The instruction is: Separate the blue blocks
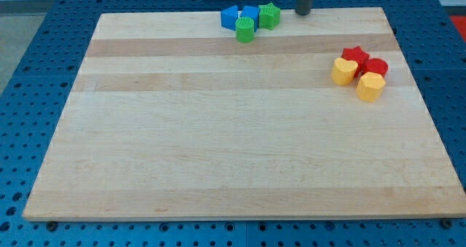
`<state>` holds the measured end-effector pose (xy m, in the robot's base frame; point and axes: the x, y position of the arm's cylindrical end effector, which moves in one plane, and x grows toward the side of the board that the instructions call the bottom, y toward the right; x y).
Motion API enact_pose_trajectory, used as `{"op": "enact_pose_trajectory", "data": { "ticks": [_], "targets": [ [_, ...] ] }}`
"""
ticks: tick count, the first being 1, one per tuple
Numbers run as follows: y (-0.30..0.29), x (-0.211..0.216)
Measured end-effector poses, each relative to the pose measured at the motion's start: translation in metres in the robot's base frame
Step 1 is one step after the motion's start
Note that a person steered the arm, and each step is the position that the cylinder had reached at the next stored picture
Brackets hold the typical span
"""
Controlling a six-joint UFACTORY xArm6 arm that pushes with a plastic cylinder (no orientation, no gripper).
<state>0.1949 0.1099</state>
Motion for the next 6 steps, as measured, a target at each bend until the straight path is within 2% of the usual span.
{"op": "enact_pose_trajectory", "data": {
  "ticks": [2,6],
  "targets": [
    [-0.065,0.003],
    [-0.193,0.035]
  ]
}}
